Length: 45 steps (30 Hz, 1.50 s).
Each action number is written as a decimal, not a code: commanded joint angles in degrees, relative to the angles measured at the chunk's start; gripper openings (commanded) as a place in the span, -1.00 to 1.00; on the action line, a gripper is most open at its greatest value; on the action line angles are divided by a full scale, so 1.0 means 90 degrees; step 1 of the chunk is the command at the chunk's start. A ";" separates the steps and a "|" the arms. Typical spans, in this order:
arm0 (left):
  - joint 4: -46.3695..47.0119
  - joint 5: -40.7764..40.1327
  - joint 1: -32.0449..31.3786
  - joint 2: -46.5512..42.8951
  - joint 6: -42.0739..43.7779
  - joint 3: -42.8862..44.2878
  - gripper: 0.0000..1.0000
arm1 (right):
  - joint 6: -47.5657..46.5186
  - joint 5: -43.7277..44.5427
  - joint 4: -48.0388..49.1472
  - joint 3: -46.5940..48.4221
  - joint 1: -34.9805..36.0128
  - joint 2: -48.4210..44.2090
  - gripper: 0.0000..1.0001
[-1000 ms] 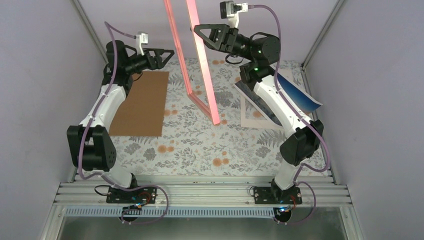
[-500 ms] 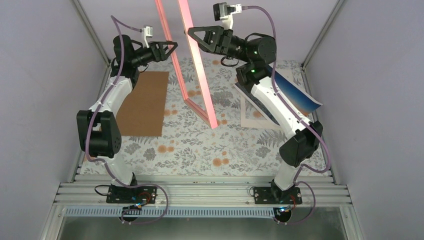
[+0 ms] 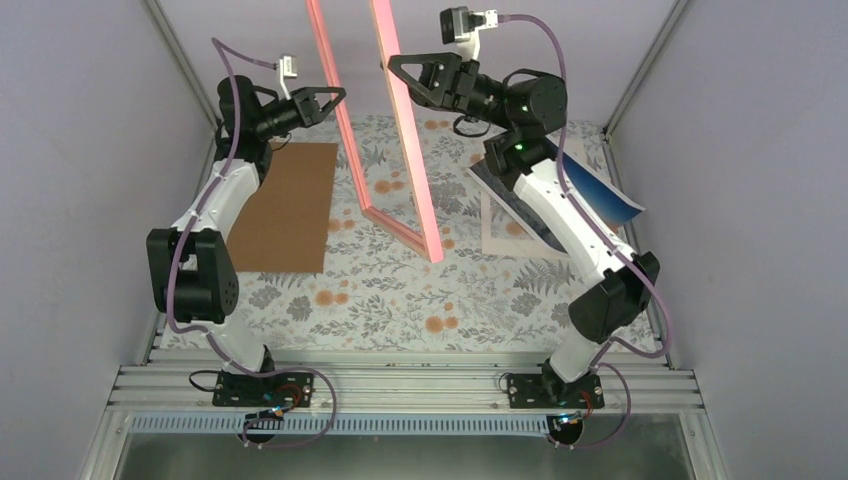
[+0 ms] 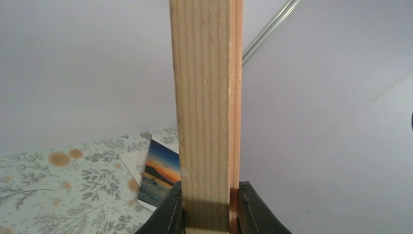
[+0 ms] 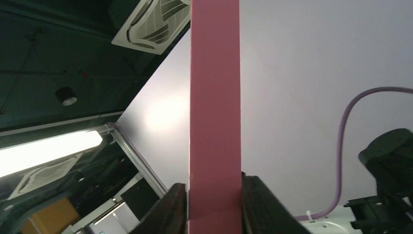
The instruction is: Put the photo into the frame
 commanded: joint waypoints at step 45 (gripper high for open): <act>-0.6895 -0.5557 -0.0537 -0.0501 0.2760 -0.1701 -0.95 | -1.0267 0.3721 -0.7611 -0.5373 -0.2863 -0.2553 1.00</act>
